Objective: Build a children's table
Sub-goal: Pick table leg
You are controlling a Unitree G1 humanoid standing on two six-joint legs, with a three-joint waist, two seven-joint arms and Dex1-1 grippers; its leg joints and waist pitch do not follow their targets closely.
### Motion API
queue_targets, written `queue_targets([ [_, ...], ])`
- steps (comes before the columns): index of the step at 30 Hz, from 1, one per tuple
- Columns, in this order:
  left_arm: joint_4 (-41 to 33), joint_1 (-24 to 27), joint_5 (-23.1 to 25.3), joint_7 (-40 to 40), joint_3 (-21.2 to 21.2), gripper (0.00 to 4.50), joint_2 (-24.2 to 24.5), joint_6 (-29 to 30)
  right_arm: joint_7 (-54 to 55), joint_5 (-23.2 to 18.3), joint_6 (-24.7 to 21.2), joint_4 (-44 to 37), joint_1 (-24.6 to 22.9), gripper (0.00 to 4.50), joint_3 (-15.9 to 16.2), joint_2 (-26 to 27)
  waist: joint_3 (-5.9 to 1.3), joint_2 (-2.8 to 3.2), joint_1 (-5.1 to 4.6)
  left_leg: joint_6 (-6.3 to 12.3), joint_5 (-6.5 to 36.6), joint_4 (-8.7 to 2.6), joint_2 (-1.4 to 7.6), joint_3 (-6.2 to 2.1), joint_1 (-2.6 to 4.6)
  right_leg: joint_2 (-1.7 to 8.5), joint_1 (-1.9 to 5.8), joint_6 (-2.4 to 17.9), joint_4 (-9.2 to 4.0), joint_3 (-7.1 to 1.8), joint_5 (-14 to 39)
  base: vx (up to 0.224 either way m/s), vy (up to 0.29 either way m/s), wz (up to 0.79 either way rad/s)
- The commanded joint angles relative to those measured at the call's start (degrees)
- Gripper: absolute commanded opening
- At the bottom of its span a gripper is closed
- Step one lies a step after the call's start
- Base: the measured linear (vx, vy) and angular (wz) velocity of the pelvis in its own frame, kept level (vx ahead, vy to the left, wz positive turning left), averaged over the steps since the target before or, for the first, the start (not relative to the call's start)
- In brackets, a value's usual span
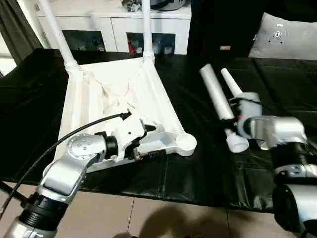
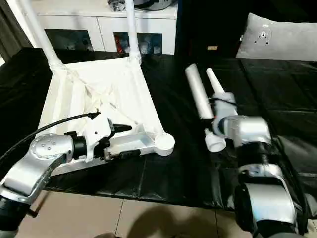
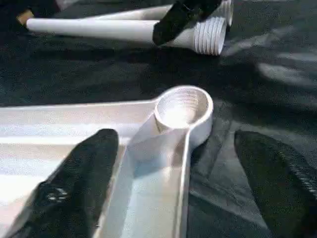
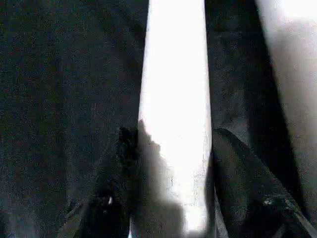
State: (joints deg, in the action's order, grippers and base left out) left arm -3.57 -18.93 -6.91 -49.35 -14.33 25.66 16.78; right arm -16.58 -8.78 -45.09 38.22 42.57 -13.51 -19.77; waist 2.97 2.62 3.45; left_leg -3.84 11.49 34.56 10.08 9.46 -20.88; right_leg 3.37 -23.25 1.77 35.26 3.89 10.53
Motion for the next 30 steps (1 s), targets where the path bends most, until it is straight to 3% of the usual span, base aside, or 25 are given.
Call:
queue_targets([
  [1, 1.36, -1.59, 0.75, 2.66, 1.15, 4.44, -1.10, -0.87, -0.01, -3.88, 5.53, -3.73, -0.10, 1.86, -4.12, 1.00, -4.17, -0.46, 0.04, 1.98, 4.24, -3.19, 2.01, -0.25, -0.07, 4.06, 3.72, 10.99, -3.92, -2.78, 8.64, 0.000, 0.000, 0.00],
  [4, 3.02, -3.09, 1.02, 6.40, 2.73, 4.50, -3.35, -1.28, -3.98, -9.81, 14.84, -6.96, -1.11, 1.86, -9.55, 3.67, -4.34, -0.52, 0.02, 3.20, 3.47, -3.05, 2.06, -0.34, -0.27, 4.16, 3.94, 11.26, -3.62, -2.69, 6.53, 0.000, 0.000, 0.00],
  [5, 3.02, -3.09, 1.02, 6.40, 2.73, 4.50, -3.35, -1.28, -3.98, -9.81, 14.84, -6.96, -1.11, 1.86, -9.55, 3.67, -4.34, -0.56, -0.07, 3.53, 3.27, -3.10, 2.06, -0.34, -0.36, 4.17, 4.01, 11.37, -3.65, -2.64, 6.25, 0.000, 0.000, 0.00],
  [8, 4.72, -8.76, -6.88, 15.16, 10.05, 4.50, -13.57, 1.95, -19.00, -22.61, 8.01, -20.38, -6.07, 1.86, -11.89, 7.66, -4.34, -0.54, 0.13, 5.00, 3.21, -2.83, 1.96, -0.12, -0.21, 3.88, 4.11, 12.15, -3.70, -2.67, 5.07, 0.000, 0.000, 0.00],
  [9, 4.73, -9.99, -9.27, 16.36, 11.38, 4.50, -15.85, 2.96, -21.68, -25.21, 6.74, -22.77, -7.37, 1.86, -11.79, 8.47, -4.28, -1.04, 0.63, 6.44, 3.49, -2.79, 1.99, 0.03, -0.25, 3.96, 4.29, 12.59, -3.89, -2.63, 4.33, 0.000, 0.000, 0.00],
  [12, 4.63, -11.67, -13.34, 17.90, 13.26, 4.50, -19.29, 4.71, -24.42, -28.77, 5.08, -25.61, -8.92, 1.86, -11.80, 9.61, -4.37, -1.16, 1.11, 7.35, 2.04, -2.97, 2.27, -0.50, -0.68, 4.31, 4.23, 12.98, -3.73, -2.30, 5.21, 0.000, 0.000, 0.00],
  [13, 4.70, -13.01, -17.01, 18.95, 14.59, 4.50, -22.05, 6.28, -25.88, -30.91, 4.44, -27.35, -9.97, 1.86, -11.10, 10.24, -4.24, -1.18, 1.23, 6.58, 2.60, -2.84, 2.23, -0.25, -0.31, 4.30, 3.83, 12.36, -4.09, -2.45, 8.36, 0.000, 0.000, 0.00],
  [14, 4.83, -14.43, -20.88, 19.90, 15.88, 4.50, -24.79, 7.88, -27.52, -33.15, 4.15, -29.25, -11.17, 1.86, -9.96, 10.87, -4.08, -1.19, 1.40, 6.25, 2.83, -2.81, 1.95, -0.05, -0.46, 4.24, 3.84, 11.74, -4.49, -2.48, 10.45, 0.000, 0.000, 0.00],
  [16, 5.04, -15.07, -22.54, 20.27, 16.45, 4.50, -25.87, 8.56, -28.01, -33.92, 4.19, -29.96, -11.64, 1.86, -9.35, 11.11, -4.10, -1.22, 1.93, 5.84, 3.29, -2.91, 2.05, -0.17, -0.36, 4.25, 3.71, 10.42, -4.73, -2.42, 13.17, 0.000, 0.000, 0.00],
  [21, 7.85, -19.03, -26.63, 22.82, 20.28, 4.50, -30.62, 12.01, -30.45, -35.23, 1.63, -34.58, -14.32, 1.86, -6.46, 12.13, -4.01, -1.27, 2.01, 5.05, 3.31, -3.11, 2.01, -0.35, -0.38, 4.06, 3.55, 7.55, -5.24, -2.31, 15.78, 0.000, 0.000, 0.00],
  [30, 8.08, -19.11, -29.11, 23.89, 20.24, 4.50, -30.73, 14.25, -30.78, -37.53, 0.79, -37.10, -16.37, 1.86, -3.84, 11.50, -4.09, -1.50, 2.13, 4.96, 2.09, -3.17, 1.99, -0.44, -0.53, 4.23, 3.63, 6.97, -5.19, -2.39, 14.45, 0.000, 0.000, 0.00],
])
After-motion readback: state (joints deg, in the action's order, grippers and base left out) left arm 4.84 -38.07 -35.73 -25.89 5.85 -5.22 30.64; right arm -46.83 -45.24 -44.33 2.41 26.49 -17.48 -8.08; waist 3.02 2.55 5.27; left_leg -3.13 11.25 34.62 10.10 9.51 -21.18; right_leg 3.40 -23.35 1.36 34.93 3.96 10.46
